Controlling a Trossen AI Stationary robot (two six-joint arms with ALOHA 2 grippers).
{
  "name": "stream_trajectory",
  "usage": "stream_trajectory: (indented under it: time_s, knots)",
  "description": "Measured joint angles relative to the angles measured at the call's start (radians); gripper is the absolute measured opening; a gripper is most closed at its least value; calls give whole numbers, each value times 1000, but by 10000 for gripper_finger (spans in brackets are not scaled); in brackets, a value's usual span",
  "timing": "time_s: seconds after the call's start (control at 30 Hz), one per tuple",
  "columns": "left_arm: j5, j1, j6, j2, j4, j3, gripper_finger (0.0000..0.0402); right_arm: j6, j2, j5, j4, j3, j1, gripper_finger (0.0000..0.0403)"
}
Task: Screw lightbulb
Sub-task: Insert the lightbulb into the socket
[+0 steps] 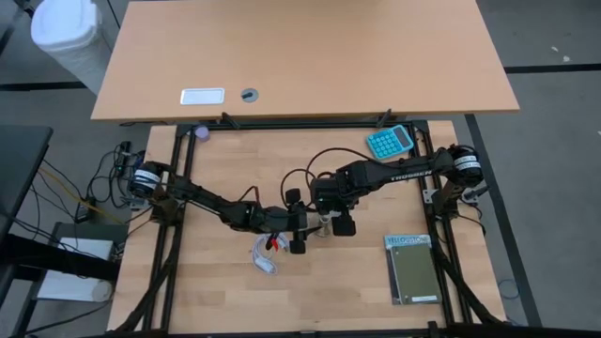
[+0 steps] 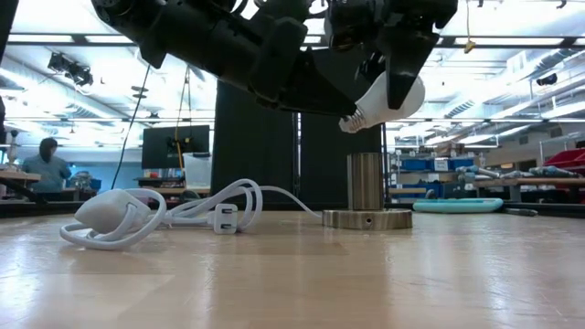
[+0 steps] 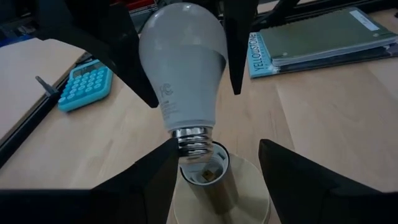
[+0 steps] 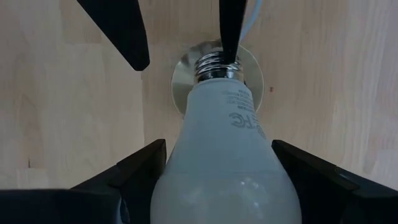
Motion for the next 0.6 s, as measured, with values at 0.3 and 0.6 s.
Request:
stream_trajectory:
  time_s: [0.3, 0.6]
  knots:
    - [37, 0, -25, 30, 24, 0, 229, -16, 0, -22, 4, 0, -4, 281]
    - [37, 6, -24, 45, 56, -2, 229, -17, -2, -25, 4, 40, -7, 281]
